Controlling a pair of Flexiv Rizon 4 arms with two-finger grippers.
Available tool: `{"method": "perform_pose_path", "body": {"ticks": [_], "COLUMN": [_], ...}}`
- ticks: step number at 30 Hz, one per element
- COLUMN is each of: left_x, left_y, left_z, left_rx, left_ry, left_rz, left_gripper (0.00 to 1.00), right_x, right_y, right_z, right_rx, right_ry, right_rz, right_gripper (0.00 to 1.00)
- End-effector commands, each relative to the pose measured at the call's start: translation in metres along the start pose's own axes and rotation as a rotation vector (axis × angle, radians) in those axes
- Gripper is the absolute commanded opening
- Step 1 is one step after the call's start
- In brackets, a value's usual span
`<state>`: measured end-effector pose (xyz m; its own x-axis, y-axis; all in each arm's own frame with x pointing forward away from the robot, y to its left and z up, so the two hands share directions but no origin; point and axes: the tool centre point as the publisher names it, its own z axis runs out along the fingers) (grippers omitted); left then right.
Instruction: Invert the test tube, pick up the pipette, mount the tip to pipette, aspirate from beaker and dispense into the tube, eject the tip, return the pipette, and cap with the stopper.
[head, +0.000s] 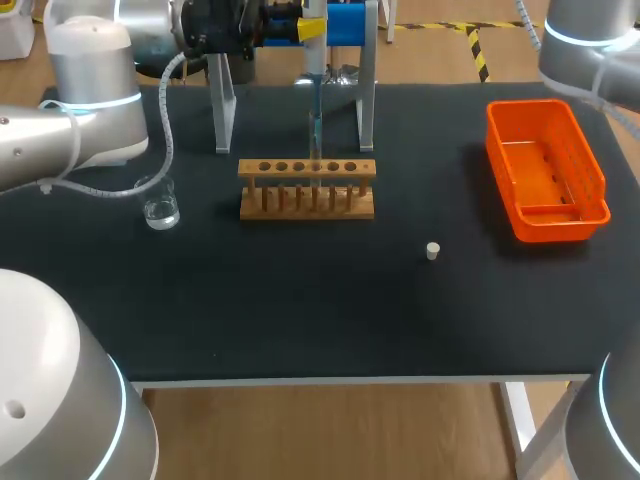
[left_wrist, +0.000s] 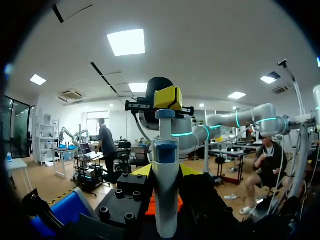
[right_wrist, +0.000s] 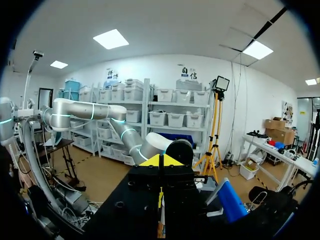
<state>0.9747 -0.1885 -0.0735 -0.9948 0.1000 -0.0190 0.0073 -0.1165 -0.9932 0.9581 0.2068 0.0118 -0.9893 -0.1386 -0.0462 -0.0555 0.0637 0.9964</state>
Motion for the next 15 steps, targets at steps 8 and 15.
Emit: {"method": "perform_pose_path", "body": {"ticks": [8, 15], "left_x": [-0.003, -0.003], "left_y": [0.0, 0.0], "left_z": [-0.001, -0.001], "left_rx": [0.001, 0.001], "left_ry": [0.007, 0.007], "left_rz": [0.0, 0.0], "left_gripper": [0.0, 0.0], "right_x": [-0.012, -0.017], "right_y": [-0.001, -0.004], "right_z": [0.02, 0.029], "right_rx": [0.003, 0.002], "right_ry": [0.011, 0.015], "right_rz": [0.027, 0.042], "right_gripper": [0.0, 0.0]}}
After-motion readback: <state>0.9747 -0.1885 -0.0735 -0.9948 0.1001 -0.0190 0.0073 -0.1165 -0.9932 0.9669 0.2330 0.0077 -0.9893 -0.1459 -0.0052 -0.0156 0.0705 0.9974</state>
